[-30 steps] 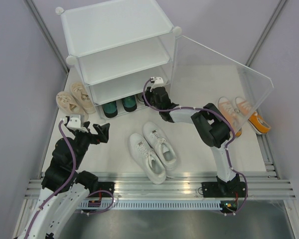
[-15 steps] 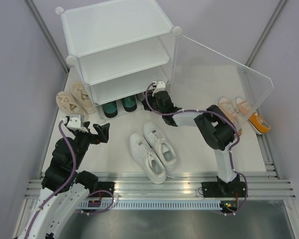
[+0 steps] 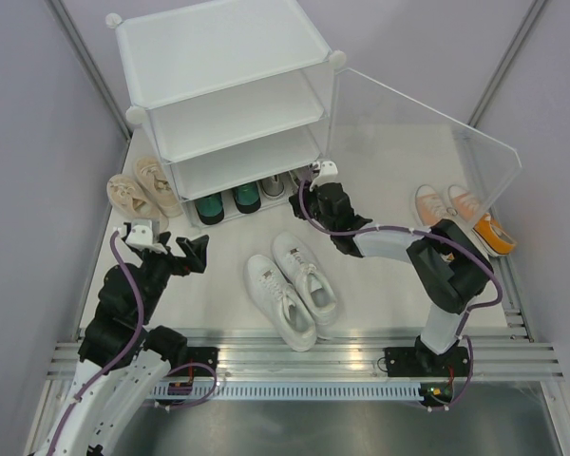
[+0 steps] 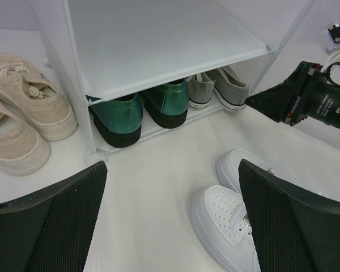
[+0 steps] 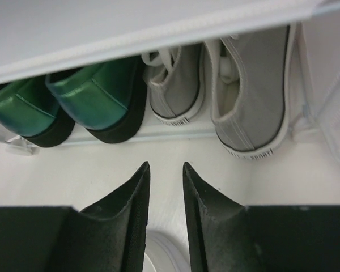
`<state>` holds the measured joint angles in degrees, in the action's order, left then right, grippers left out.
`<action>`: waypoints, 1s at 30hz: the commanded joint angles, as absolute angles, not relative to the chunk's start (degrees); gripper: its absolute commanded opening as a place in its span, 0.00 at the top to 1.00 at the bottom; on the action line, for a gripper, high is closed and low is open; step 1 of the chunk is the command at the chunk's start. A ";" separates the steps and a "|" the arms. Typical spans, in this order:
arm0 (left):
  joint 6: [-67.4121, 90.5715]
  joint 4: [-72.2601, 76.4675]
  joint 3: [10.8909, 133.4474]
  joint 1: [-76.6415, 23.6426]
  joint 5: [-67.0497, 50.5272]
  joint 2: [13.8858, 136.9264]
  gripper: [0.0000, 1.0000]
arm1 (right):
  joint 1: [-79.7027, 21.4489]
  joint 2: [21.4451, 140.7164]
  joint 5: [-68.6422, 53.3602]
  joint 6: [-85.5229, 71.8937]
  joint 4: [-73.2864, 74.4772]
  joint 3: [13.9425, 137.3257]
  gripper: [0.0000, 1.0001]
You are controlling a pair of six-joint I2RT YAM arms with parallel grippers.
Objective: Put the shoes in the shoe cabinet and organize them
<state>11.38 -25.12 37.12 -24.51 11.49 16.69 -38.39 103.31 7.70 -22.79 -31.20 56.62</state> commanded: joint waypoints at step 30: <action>8.96 -23.12 37.27 -24.70 11.43 16.52 0.00 | -29.18 120.41 8.00 -21.01 -25.84 76.64 0.84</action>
